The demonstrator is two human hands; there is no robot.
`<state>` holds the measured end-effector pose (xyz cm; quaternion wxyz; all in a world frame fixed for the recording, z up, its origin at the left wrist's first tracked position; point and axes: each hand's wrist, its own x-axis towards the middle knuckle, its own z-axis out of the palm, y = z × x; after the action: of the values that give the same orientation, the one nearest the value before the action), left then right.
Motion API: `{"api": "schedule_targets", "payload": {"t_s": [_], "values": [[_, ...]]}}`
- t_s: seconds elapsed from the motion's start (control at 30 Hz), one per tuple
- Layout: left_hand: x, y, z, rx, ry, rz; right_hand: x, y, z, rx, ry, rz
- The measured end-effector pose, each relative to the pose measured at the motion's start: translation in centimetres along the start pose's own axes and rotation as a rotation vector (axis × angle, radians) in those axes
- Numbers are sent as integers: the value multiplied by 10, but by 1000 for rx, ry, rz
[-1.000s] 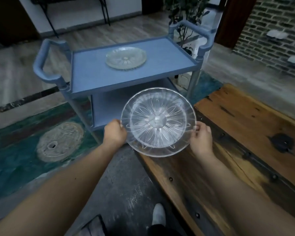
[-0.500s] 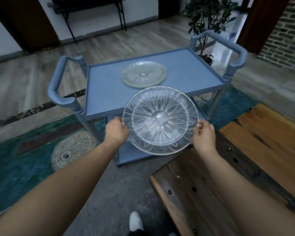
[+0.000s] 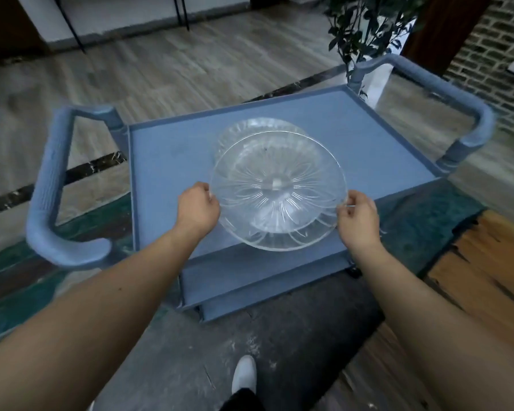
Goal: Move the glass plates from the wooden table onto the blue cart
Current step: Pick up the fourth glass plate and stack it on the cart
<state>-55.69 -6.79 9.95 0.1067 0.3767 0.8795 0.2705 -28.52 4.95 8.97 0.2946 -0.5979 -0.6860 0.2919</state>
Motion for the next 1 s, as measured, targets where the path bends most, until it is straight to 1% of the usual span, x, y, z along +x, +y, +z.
{"api": "schedule_targets", "payload": {"t_s": [0.23, 0.4, 0.67, 0.83, 1.0], "values": [[104, -7, 3, -7, -19, -5, 66, -44, 47, -46, 3, 62], [145, -9, 13, -35, -33, -15, 96, -54, 67, -71, -7, 78], [190, -11, 24, -8, -83, 52, 125, -56, 93, -114, -7, 128], [201, -13, 31, 15, -98, 70, 134, -54, 100, -144, -39, 152], [204, -12, 34, -12, -96, 101, 135, -46, 105, -174, -72, 145]]}}
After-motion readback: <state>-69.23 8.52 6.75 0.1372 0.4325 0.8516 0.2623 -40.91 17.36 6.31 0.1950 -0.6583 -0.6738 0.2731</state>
